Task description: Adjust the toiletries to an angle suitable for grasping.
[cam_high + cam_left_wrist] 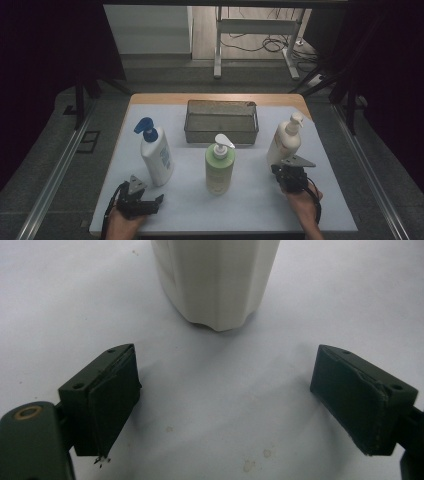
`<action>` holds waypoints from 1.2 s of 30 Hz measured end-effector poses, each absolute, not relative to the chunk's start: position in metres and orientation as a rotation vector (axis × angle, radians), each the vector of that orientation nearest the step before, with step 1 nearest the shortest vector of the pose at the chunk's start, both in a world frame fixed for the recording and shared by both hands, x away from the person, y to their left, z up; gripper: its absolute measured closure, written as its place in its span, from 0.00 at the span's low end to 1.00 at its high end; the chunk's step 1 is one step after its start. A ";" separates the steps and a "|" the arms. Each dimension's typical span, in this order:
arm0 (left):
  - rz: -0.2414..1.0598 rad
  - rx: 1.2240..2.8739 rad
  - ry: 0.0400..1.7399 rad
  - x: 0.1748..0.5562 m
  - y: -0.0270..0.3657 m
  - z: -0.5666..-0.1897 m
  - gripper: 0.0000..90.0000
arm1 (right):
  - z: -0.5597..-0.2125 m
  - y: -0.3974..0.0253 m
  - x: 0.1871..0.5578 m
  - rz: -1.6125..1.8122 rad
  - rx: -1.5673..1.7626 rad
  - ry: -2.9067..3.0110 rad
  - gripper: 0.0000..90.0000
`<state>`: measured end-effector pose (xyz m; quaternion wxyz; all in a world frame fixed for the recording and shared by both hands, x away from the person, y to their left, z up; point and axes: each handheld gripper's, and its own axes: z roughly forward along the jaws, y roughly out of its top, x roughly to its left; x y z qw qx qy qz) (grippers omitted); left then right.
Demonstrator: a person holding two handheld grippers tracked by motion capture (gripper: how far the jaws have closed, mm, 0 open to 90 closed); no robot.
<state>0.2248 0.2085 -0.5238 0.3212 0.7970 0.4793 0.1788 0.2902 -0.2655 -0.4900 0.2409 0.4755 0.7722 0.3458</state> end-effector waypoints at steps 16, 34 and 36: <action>0.469 2.093 1.259 0.225 0.209 -0.524 0.14 | -0.492 -0.299 0.293 0.939 1.349 2.101 0.99; 0.469 2.094 1.259 0.225 0.209 -0.524 0.14 | -0.482 -0.302 0.280 0.986 1.288 2.180 0.75; 0.469 2.093 1.259 0.225 0.209 -0.524 0.14 | -0.479 -0.304 0.277 0.992 1.285 2.179 0.71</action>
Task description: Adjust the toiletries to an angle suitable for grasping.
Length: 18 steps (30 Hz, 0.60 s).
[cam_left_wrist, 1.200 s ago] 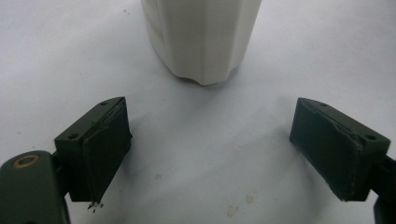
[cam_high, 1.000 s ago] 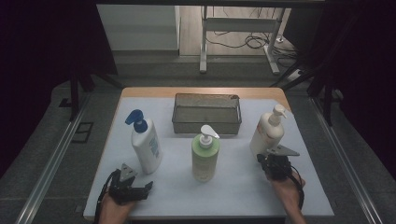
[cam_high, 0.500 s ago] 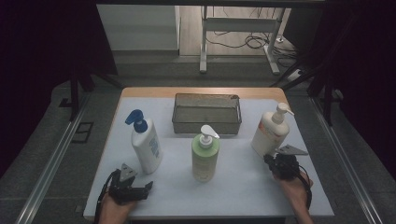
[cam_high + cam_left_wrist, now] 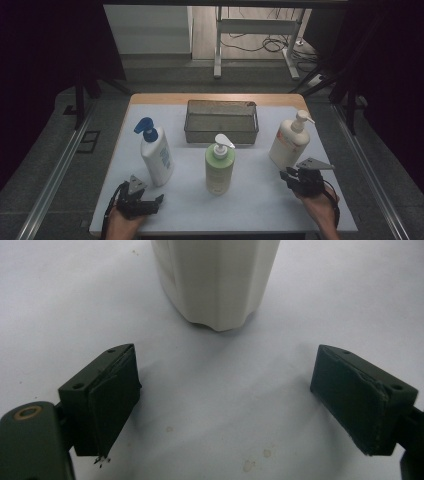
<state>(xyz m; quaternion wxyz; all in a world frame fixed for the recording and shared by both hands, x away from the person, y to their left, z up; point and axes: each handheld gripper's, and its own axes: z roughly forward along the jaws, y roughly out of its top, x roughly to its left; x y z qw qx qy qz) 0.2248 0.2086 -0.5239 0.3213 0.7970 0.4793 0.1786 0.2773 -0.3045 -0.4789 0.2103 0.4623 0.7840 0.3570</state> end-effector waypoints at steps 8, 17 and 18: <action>0.470 2.093 1.259 0.225 0.209 -0.524 0.14 | -0.466 -0.316 0.268 1.028 1.277 2.181 0.62; 0.469 2.093 1.259 0.225 0.209 -0.524 0.14 | -0.456 -0.329 0.267 1.050 1.309 2.155 0.58; 0.469 2.093 1.259 0.225 0.209 -0.524 0.14 | -0.455 -0.330 0.267 1.048 1.307 2.157 0.58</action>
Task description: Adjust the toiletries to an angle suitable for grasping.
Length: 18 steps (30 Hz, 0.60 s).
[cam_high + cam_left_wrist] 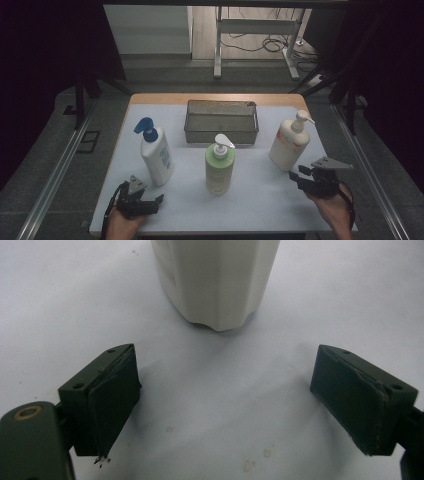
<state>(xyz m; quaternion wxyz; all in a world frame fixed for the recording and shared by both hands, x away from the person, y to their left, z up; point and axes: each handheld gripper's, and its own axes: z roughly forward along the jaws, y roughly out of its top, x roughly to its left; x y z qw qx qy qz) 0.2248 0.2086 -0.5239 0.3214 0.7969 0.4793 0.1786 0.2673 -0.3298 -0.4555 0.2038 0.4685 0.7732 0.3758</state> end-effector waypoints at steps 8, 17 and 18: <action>0.470 2.093 1.259 0.225 0.209 -0.524 0.14 | -0.447 -0.335 0.271 1.051 1.306 2.152 0.54; 0.469 2.093 1.259 0.225 0.209 -0.524 0.14 | -0.436 -0.338 0.281 1.053 1.315 2.140 0.48; 0.469 2.093 1.259 0.225 0.209 -0.524 0.14 | -0.436 -0.338 0.283 1.050 1.315 2.138 0.47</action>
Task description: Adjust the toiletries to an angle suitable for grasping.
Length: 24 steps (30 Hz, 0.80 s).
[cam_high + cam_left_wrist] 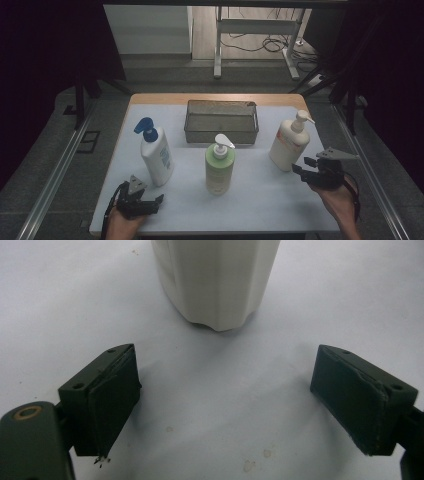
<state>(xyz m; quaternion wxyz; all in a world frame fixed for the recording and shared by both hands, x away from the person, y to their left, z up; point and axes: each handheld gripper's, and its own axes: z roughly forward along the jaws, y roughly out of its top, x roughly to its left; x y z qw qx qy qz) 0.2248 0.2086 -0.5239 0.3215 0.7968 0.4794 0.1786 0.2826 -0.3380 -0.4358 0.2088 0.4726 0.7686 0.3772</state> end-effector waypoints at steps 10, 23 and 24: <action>0.468 2.092 1.259 0.225 0.209 -0.524 0.14 | -0.429 -0.333 0.302 1.044 1.325 2.142 0.35; 0.469 2.094 1.257 0.225 0.209 -0.524 0.13 | -0.429 -0.325 0.332 1.009 1.310 2.139 0.30; 0.468 2.092 1.259 0.225 0.209 -0.524 0.13 | -0.429 -0.324 0.333 1.009 1.309 2.142 0.29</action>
